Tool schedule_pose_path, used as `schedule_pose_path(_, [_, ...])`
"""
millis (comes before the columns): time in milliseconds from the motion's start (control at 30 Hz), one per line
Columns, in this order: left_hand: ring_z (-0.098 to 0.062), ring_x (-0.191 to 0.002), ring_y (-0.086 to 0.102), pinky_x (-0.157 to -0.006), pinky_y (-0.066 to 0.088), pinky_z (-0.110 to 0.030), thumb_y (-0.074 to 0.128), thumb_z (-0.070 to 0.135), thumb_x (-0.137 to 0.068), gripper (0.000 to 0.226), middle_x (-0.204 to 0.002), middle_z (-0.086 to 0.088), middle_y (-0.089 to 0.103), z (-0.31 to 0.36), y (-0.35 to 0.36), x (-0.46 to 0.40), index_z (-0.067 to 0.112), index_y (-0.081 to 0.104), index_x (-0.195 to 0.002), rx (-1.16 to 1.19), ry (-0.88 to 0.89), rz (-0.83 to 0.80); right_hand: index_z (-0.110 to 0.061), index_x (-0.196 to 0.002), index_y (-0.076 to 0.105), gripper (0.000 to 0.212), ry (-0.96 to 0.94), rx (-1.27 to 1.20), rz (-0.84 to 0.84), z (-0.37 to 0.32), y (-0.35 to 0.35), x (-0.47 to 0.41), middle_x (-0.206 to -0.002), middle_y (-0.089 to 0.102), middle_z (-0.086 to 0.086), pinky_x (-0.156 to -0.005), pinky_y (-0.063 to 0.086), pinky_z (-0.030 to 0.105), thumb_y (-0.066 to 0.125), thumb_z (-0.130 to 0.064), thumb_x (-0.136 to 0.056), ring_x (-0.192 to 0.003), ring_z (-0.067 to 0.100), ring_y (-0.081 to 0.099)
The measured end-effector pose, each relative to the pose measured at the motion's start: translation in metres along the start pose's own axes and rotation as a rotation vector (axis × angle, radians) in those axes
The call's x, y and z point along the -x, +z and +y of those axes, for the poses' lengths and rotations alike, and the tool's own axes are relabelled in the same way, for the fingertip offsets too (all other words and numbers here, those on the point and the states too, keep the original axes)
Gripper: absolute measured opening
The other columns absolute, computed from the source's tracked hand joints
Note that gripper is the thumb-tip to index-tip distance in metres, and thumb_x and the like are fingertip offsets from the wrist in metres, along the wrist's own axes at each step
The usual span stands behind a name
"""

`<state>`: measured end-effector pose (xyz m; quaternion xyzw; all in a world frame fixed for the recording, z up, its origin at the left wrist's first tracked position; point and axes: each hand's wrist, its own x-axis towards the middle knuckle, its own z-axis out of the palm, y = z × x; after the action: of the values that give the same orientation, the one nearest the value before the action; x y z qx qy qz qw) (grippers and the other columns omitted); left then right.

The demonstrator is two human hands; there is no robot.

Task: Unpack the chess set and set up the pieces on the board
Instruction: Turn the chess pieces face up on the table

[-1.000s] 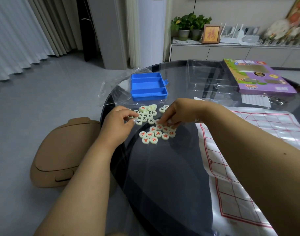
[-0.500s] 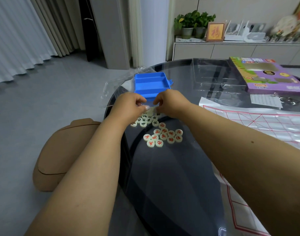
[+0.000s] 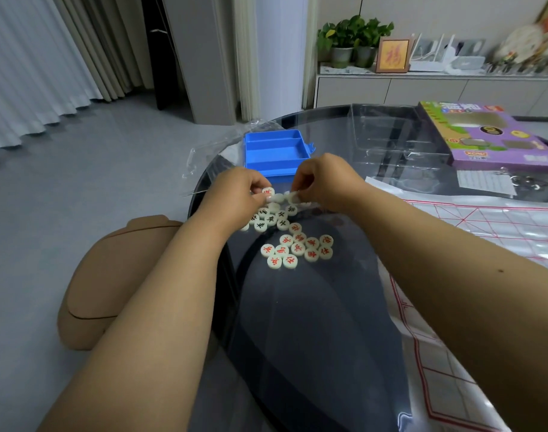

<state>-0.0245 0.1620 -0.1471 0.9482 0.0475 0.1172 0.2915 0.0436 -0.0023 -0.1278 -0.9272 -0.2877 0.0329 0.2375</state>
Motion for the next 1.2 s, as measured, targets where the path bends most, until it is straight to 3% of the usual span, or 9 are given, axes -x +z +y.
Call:
schedule_pose_path(133, [0.001, -0.074, 0.051, -0.061, 0.034, -0.009, 0.069, 0.022, -0.087, 0.020, -0.087, 0.013, 0.056, 0.004, -0.010, 0.025, 0.022, 0.070, -0.107, -0.063, 0.049, -0.055, -0.017, -0.083, 0.069, 0.009, -0.033, 0.023, -0.054, 0.009, -0.010, 0.016, -0.072, 0.060, -0.011, -0.053, 0.046, 0.013, 0.076, -0.017, -0.077, -0.063, 0.005, 0.057])
schedule_pose_path(233, [0.001, -0.074, 0.052, -0.062, 0.035, -0.010, 0.071, 0.024, -0.086, 0.027, -0.087, 0.013, 0.057, 0.003, -0.009, 0.040, 0.022, 0.069, -0.112, -0.094, 0.013, -0.109, -0.020, -0.078, 0.066, 0.010, -0.084, 0.129, -0.084, 0.012, -0.006, 0.022, -0.075, 0.058, -0.009, -0.058, 0.039, 0.016, 0.075, -0.018, -0.077, -0.070, 0.009, 0.054])
schedule_pose_path(333, [0.001, -0.071, 0.052, -0.061, 0.035, -0.008, 0.072, 0.025, -0.084, 0.027, -0.083, 0.012, 0.059, 0.002, -0.008, 0.048, 0.021, 0.070, -0.111, -0.112, -0.025, -0.116, -0.019, -0.084, 0.070, 0.008, -0.116, 0.158, -0.107, 0.015, -0.004, 0.026, -0.084, 0.063, -0.005, -0.065, 0.043, 0.019, 0.073, -0.015, -0.078, -0.078, 0.013, 0.057])
schedule_pose_path(467, [0.002, -0.069, 0.051, -0.060, 0.034, -0.006, 0.073, 0.023, -0.083, 0.028, -0.085, 0.010, 0.061, 0.000, -0.007, 0.053, 0.020, 0.070, -0.111, -0.124, -0.047, -0.135, -0.019, -0.092, 0.075, 0.017, -0.120, 0.147, -0.186, 0.019, -0.008, 0.033, -0.092, 0.066, -0.004, -0.064, 0.040, 0.013, 0.068, -0.007, -0.081, -0.081, 0.012, 0.058])
schedule_pose_path(633, [0.002, -0.065, 0.052, -0.056, 0.033, -0.007, 0.073, 0.023, -0.084, 0.025, -0.080, 0.011, 0.063, -0.003, -0.010, 0.055, 0.022, 0.071, -0.109, -0.130, -0.074, -0.155, -0.017, -0.103, 0.074, 0.028, -0.100, 0.092, -0.156, 0.024, -0.012, 0.038, -0.102, 0.070, -0.001, -0.081, 0.052, 0.025, 0.064, -0.001, -0.082, -0.087, 0.015, 0.063])
schedule_pose_path(767, [-0.006, -0.086, 0.061, -0.071, 0.042, -0.015, 0.070, 0.023, -0.087, 0.025, -0.100, 0.008, 0.069, -0.001, -0.011, 0.056, 0.023, 0.071, -0.112, -0.117, -0.089, -0.171, -0.021, -0.116, 0.068, 0.040, -0.109, 0.115, -0.199, 0.023, -0.005, 0.037, -0.113, 0.066, -0.004, -0.079, 0.044, 0.019, 0.057, 0.002, -0.085, -0.088, 0.007, 0.055])
schedule_pose_path(933, [-0.002, -0.094, 0.058, -0.075, 0.040, -0.013, 0.067, 0.022, -0.089, 0.023, -0.110, 0.010, 0.068, -0.001, -0.012, 0.057, 0.027, 0.071, -0.110, -0.078, -0.083, -0.183, -0.031, -0.125, 0.061, 0.050, -0.151, 0.140, -0.289, 0.017, -0.002, 0.039, -0.121, 0.056, -0.006, -0.082, 0.045, 0.020, 0.054, 0.002, -0.088, -0.103, 0.012, 0.054])
schedule_pose_path(1033, [-0.005, -0.104, 0.054, -0.086, 0.035, -0.016, 0.059, 0.020, -0.094, 0.026, -0.119, 0.009, 0.062, -0.002, -0.011, 0.056, 0.026, 0.069, -0.117, -0.103, -0.073, -0.206, -0.030, -0.126, 0.060, 0.048, -0.169, 0.169, -0.331, 0.016, -0.002, 0.041, -0.125, 0.052, -0.006, -0.083, 0.041, 0.019, 0.053, 0.000, -0.090, -0.113, 0.016, 0.051])
schedule_pose_path(1200, [-0.012, -0.111, 0.052, -0.088, 0.032, -0.016, 0.054, 0.018, -0.097, 0.029, -0.118, 0.005, 0.057, -0.006, -0.003, 0.051, 0.024, 0.066, -0.122, -0.101, -0.059, -0.193, -0.033, -0.123, 0.062, 0.044, -0.174, 0.168, -0.385, 0.016, -0.004, 0.040, -0.112, 0.048, -0.012, -0.081, 0.039, 0.017, 0.054, -0.003, -0.091, -0.104, 0.010, 0.048])
